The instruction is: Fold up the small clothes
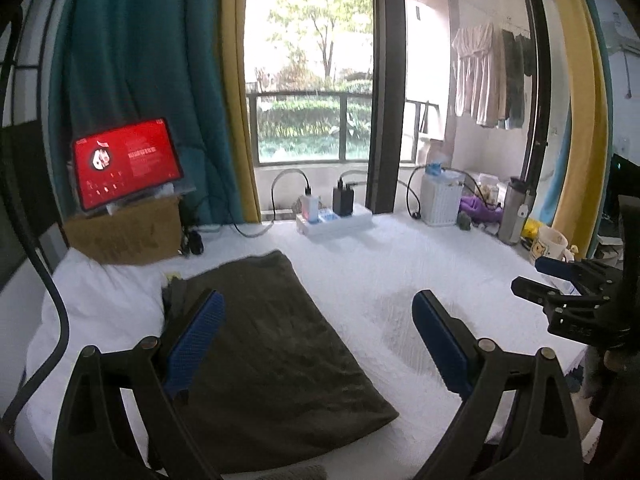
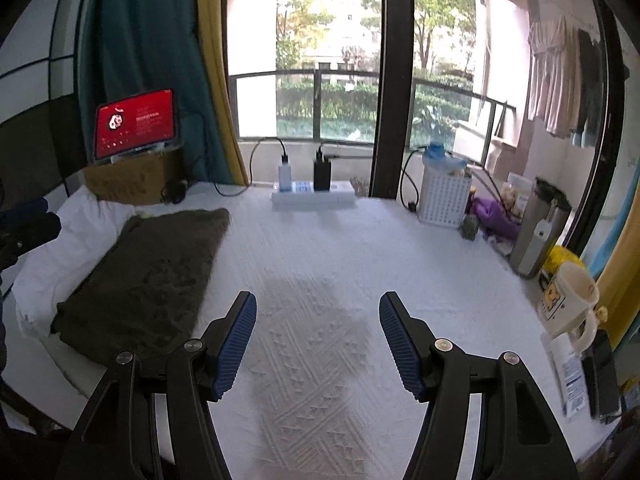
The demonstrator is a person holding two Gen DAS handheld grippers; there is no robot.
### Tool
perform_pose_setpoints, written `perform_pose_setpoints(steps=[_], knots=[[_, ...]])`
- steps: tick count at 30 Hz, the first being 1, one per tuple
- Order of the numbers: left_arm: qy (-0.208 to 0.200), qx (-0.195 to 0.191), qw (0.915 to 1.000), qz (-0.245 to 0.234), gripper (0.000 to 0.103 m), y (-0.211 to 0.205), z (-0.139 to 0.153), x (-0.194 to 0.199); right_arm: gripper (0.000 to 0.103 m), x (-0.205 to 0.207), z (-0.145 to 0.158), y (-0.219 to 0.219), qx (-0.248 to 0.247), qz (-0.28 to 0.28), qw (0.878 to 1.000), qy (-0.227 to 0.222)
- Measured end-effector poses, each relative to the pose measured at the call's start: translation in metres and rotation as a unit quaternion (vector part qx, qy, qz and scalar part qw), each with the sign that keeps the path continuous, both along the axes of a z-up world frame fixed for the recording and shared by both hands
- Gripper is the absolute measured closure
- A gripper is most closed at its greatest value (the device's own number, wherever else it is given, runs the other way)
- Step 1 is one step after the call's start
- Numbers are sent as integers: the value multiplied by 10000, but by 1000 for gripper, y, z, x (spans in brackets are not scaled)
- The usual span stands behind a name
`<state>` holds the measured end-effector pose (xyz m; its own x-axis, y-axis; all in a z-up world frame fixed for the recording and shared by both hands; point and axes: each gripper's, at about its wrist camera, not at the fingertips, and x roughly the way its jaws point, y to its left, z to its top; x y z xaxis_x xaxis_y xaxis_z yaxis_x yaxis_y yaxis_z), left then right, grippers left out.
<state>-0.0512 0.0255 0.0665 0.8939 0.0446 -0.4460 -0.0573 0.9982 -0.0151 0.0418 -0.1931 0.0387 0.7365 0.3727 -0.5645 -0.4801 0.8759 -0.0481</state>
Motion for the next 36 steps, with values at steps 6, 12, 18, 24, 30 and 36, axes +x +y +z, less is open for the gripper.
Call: perform_pose_setpoints(steps=[6, 12, 18, 24, 30, 36], knots=[[-360, 86, 9993, 112, 5, 0, 12, -17, 36, -19, 21, 0, 46, 67, 9996, -263], [-601, 158, 9978, 222, 2, 3, 24, -30, 33, -35, 42, -1, 108, 97, 9985, -520], [-771, 263, 9964, 244, 1, 4, 31, -41, 29, -47, 58, -1, 165, 188, 9971, -721], [-914, 186, 9953, 264, 1, 6, 39, -50, 27, -64, 76, 1, 252, 185, 9947, -979], [-1017, 142, 9942, 325, 1, 5, 48, -61, 19, -83, 90, -1, 430, 189, 9916, -1206], [-1171, 168, 9918, 486, 1, 8, 56, -73, 14, -94, 102, -7, 594, 58, 9898, -1297]])
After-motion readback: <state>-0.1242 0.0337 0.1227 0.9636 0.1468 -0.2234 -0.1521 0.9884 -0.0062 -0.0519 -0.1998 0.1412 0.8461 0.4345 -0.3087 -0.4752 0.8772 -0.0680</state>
